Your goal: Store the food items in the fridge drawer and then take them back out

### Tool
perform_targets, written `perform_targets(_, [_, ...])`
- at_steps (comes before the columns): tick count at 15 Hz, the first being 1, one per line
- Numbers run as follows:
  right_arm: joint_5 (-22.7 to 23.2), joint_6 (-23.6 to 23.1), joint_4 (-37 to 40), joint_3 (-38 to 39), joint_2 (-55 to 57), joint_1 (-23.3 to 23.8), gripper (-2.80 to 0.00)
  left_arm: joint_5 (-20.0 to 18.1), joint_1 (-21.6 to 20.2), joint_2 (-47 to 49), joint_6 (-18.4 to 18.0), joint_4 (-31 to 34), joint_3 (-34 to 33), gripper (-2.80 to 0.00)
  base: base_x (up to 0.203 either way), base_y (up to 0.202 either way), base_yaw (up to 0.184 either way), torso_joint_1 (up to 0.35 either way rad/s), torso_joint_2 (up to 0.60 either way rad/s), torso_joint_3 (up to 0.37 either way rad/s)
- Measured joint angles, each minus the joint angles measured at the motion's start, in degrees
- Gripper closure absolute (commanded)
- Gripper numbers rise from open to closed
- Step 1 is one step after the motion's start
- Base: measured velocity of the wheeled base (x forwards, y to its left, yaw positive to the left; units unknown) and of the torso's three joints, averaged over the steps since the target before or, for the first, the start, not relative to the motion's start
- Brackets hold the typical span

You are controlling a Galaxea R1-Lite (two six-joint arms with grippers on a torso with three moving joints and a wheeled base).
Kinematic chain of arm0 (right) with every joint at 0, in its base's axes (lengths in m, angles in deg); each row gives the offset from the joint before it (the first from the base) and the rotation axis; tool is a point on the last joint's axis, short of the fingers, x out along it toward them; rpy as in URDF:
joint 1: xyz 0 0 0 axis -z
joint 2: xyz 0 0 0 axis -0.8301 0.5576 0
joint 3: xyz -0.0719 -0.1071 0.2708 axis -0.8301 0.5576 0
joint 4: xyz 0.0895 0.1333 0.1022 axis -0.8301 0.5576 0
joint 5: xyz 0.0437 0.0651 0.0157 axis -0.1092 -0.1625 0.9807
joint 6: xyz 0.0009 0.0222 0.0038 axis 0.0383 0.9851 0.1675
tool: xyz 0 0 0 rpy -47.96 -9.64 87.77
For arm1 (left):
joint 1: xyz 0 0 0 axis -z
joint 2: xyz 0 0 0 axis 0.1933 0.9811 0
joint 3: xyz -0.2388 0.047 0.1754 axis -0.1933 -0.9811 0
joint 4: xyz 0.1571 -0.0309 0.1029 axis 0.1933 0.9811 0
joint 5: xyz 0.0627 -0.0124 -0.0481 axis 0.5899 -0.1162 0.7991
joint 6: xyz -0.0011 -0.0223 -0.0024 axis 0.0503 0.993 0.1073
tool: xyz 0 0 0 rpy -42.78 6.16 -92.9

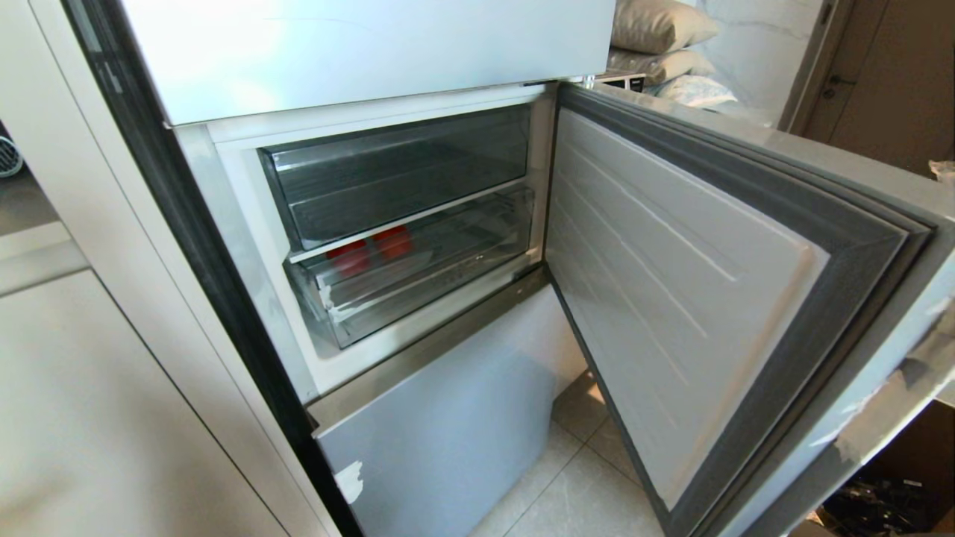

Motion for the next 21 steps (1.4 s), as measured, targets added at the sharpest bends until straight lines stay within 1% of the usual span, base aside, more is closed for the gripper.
perform_targets(2, [-8.62,-5.54,3.69,3.49,0.57,-13.37,0.0,-0.01,0.0,0.0,0.0,-0.01,0.0,0.0,0.0,0.0,0.0,0.0,0.0,0.0])
perform_targets(4, [-13.82,-8.3,5.3,6.42,1.56,-26.78,0.0,-0.02,0.0,0.0,0.0,-0.01,0.0,0.0,0.0,0.0,0.0,0.0,0.0,0.0])
perform_targets(7, [-17.56,-11.73,4.73,8.62,4.39,-43.62,0.0,-0.01,0.0,0.0,0.0,0.0,0.0,0.0,0.0,0.0,0.0,0.0,0.0,0.0])
perform_targets(9, [-18.35,-15.01,1.43,8.76,7.34,-51.67,0.0,0.0,0.0,0.0,0.0,-0.01,0.0,0.0,0.0,0.0,0.0,0.0,0.0,0.0])
perform_targets(10, [-18.55,-16.35,-0.5,8.06,9.19,-54.56,0.0,0.0,0.0,0.0,0.0,-0.01,0.0,0.0,0.0,0.0,0.0,0.0,0.0,0.0])
perform_targets(12, [-18.55,-17.39,-2.52,5.37,13.46,-58.51,0.0,0.0,0.0,0.0,-0.02,0.01,0.0,0.0,0.0,0.0,0.0,0.0,0.0,0.0])
perform_targets(14, [-18.06,-17.49,-4.14,1.58,18.4,-60.98,0.0,-0.02,0.0,0.0,0.0,0.01,0.0,0.0,0.0,0.0,0.0,0.0,0.0,0.0])
perform_targets(15, [-17.24,-17.79,-6.17,-0.93,21.54,-61.97,0.0,0.0,0.0,0.0,-0.02,0.01,0.0,0.0,0.0,0.0,0.0,0.0,0.0,0.0])
perform_targets(16, [-15.68,-18.55,-8.56,-3.57,24.65,-62.59,0.0,-0.01,0.0,0.0,0.0,-0.01,0.0,0.0,0.0,0.0,0.0,0.0,0.0,0.0])
perform_targets(18, [-10.21,-20.68,-12.88,-10.45,31.7,-63.63,0.0,0.0,0.0,0.0,0.0,0.01,0.0,0.0,0.0,0.0,0.0,0.0,0.0,0.0])
perform_targets(21, [-2.19,-21.9,-13.57,-22.47,42.09,-64.32,0.0,0.0,-0.02,0.0,0.0,-0.01,0.0,0.0,0.0,0.0,0.0,0.0,0.0,0.0])
